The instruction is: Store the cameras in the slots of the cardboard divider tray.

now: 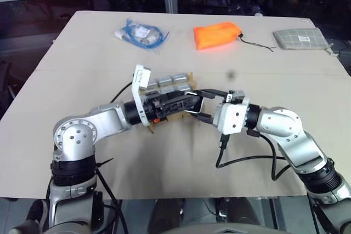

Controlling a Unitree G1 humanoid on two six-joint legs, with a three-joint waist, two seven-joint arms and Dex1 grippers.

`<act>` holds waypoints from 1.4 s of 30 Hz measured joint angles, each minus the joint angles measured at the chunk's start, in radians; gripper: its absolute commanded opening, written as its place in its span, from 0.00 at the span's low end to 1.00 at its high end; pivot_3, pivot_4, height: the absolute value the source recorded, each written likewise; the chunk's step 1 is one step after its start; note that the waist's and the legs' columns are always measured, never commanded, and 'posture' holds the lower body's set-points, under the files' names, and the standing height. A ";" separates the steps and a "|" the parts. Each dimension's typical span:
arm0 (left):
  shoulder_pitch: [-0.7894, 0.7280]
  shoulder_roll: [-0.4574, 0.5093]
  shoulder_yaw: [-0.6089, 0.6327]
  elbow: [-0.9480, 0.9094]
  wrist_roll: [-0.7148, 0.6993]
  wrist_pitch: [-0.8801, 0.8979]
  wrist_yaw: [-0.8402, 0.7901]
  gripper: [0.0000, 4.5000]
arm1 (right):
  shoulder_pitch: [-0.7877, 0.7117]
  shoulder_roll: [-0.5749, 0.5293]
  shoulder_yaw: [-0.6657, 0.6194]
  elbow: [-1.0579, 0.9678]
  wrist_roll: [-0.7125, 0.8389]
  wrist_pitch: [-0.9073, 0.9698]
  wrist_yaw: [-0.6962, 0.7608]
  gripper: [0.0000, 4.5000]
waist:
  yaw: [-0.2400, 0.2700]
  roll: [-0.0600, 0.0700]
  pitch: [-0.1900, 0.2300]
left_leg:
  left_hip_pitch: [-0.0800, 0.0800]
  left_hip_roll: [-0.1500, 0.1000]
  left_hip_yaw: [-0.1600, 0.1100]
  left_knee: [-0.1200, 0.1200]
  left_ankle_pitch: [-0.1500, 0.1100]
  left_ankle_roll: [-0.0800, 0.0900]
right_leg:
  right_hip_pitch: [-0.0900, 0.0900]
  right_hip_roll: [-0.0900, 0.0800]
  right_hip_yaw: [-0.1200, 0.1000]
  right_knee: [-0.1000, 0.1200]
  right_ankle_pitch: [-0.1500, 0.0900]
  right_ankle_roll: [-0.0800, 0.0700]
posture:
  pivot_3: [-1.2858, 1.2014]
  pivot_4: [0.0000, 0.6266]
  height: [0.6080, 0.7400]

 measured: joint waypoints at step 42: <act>-0.392 0.393 -0.562 0.361 0.962 -0.714 -0.832 0.16 | -0.186 -0.481 -0.456 -0.253 0.872 1.086 0.221 0.99 | 0.013 0.001 0.002 | -0.005 0.000 0.001 -0.002 -0.001 0.002 | -0.003 0.001 -0.001 -0.003 0.000 0.000 | 0.52 0.24 1.00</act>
